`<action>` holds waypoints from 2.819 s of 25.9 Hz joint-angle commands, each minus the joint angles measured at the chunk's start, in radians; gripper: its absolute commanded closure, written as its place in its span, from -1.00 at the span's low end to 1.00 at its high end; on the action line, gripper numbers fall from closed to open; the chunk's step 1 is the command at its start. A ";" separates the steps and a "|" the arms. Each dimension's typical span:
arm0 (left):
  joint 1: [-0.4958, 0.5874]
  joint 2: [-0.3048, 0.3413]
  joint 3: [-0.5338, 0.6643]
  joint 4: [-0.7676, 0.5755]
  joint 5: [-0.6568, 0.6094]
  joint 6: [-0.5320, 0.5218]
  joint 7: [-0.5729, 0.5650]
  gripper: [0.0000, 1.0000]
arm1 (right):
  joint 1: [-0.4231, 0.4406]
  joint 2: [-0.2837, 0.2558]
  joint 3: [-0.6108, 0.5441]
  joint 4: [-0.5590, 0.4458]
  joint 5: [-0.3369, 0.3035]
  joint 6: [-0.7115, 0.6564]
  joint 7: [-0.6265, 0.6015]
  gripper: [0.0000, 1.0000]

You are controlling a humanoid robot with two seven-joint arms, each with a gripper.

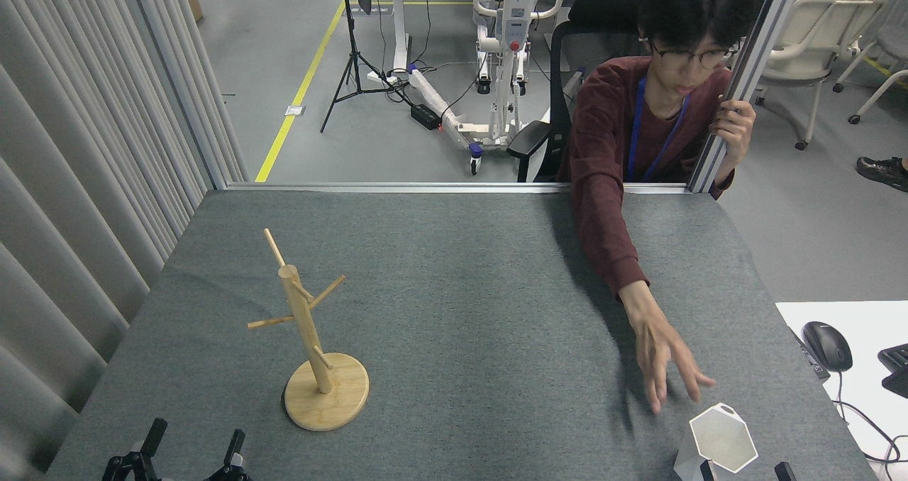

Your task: Hang cup on storage rack

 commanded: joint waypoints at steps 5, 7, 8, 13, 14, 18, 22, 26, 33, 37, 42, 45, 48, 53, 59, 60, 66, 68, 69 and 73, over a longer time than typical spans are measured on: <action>-0.001 0.000 0.000 0.009 0.003 0.008 -0.004 -0.99 | 0.003 0.005 0.002 0.005 0.000 -0.001 -0.002 -0.98; -0.001 0.000 0.000 0.020 0.004 0.014 -0.001 -0.99 | 0.006 0.002 0.002 0.014 0.002 -0.002 -0.002 -0.98; -0.001 0.000 0.000 0.023 0.006 0.020 -0.001 -0.99 | 0.008 0.000 0.003 0.021 0.002 -0.005 -0.002 -0.98; -0.001 0.000 0.000 0.023 0.009 0.026 -0.001 -0.99 | -0.011 -0.006 0.003 0.086 0.055 -0.033 -0.002 -0.98; -0.001 0.000 0.001 0.023 0.009 0.026 -0.001 -0.99 | -0.018 -0.005 0.003 0.106 0.064 -0.033 -0.002 -0.98; -0.001 0.000 0.003 0.023 0.007 0.026 -0.003 -0.99 | -0.074 -0.008 0.011 0.133 0.067 -0.034 -0.002 -0.98; -0.001 0.000 0.006 0.023 0.007 0.026 -0.003 -0.99 | -0.083 -0.008 0.011 0.155 0.067 -0.034 -0.002 -0.98; -0.001 0.000 0.006 0.021 0.007 0.026 -0.003 -0.99 | -0.089 -0.008 0.011 0.155 0.066 -0.034 -0.002 -0.98; -0.001 0.000 0.008 0.023 0.007 0.025 -0.003 -0.99 | -0.112 -0.006 0.015 0.184 0.068 -0.034 -0.002 -0.98; -0.001 0.000 0.008 0.023 0.009 0.025 -0.003 -0.99 | -0.127 -0.009 0.014 0.202 0.069 -0.034 -0.002 -0.98; -0.001 0.000 0.008 0.021 0.007 0.025 -0.003 -0.99 | -0.146 -0.011 0.015 0.209 0.071 -0.034 -0.002 -0.98; -0.001 0.000 0.008 0.021 0.007 0.023 -0.003 -0.99 | -0.147 -0.012 0.014 0.212 0.071 -0.034 -0.002 -0.98; -0.001 0.000 0.008 0.021 0.007 0.023 -0.003 -0.99 | -0.149 -0.012 0.014 0.212 0.069 -0.036 -0.002 -0.98; -0.001 0.000 0.009 0.021 0.007 0.022 -0.003 -0.99 | -0.144 -0.014 0.008 0.213 0.069 -0.057 -0.002 -0.98; 0.000 0.000 0.009 0.020 0.007 0.022 -0.003 -0.99 | -0.140 -0.031 0.005 0.213 0.066 -0.062 -0.002 -0.98; 0.000 0.000 0.009 0.018 0.007 0.020 -0.001 -0.99 | -0.140 -0.034 0.005 0.213 0.066 -0.064 -0.002 -0.98; 0.000 0.000 0.009 0.014 0.007 0.019 -0.001 -0.99 | -0.140 -0.041 0.003 0.224 0.063 -0.065 -0.004 -0.98; 0.000 0.000 0.009 0.012 0.006 0.019 -0.001 -0.99 | -0.140 -0.046 0.003 0.225 0.064 -0.065 -0.004 -0.98; 0.000 0.000 0.009 0.012 0.006 0.019 -0.003 -0.99 | -0.143 -0.051 0.003 0.232 0.064 -0.065 -0.004 -0.98; 0.000 0.002 0.009 0.012 0.006 0.019 -0.001 -0.99 | -0.152 -0.058 0.003 0.245 0.064 -0.065 -0.004 -0.98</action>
